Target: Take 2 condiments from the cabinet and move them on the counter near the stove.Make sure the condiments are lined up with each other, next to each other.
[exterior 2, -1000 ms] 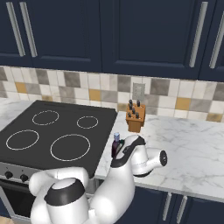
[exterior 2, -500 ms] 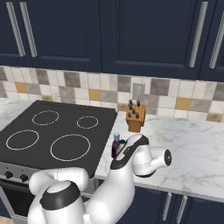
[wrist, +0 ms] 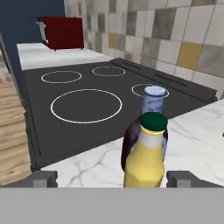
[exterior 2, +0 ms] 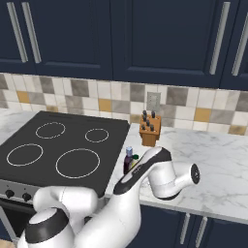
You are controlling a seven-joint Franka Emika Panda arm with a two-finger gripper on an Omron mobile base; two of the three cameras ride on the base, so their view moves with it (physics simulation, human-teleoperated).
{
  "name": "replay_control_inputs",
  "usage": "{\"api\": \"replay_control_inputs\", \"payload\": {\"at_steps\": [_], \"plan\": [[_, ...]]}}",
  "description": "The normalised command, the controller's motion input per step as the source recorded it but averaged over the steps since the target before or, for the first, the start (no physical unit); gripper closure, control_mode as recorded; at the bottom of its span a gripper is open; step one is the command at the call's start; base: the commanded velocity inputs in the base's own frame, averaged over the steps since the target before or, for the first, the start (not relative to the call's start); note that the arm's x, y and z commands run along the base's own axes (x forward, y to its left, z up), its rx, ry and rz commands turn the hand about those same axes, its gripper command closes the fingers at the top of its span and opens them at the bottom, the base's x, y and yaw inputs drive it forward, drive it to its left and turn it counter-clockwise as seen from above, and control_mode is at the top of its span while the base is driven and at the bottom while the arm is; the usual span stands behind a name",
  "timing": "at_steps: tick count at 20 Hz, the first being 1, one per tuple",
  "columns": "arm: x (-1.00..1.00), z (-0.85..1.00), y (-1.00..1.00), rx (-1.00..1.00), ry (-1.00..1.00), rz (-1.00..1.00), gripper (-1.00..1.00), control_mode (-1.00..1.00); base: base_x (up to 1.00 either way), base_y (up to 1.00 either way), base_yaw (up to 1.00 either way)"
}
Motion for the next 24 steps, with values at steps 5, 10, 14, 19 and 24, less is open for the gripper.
{"api": "replay_control_inputs", "payload": {"at_steps": [5,10,14,19,24], "plan": [[-0.38,0.66,0.11,-0.05,0.0,-0.11,-1.0,-1.0,0.0,0.0,0.0],[-0.4,0.74,0.36,-0.05,0.0,-0.13,-1.0,-1.0,0.0,0.0,0.0],[-0.44,0.79,0.54,-0.06,-0.03,-0.12,-1.0,-1.0,0.0,0.0,0.0],[-0.36,0.72,0.72,-0.08,-0.06,-0.11,-1.0,-1.0,0.0,0.0,0.0],[-0.33,0.62,0.75,-0.09,-0.07,-0.12,-1.0,-1.0,0.0,0.0,0.0]]}}
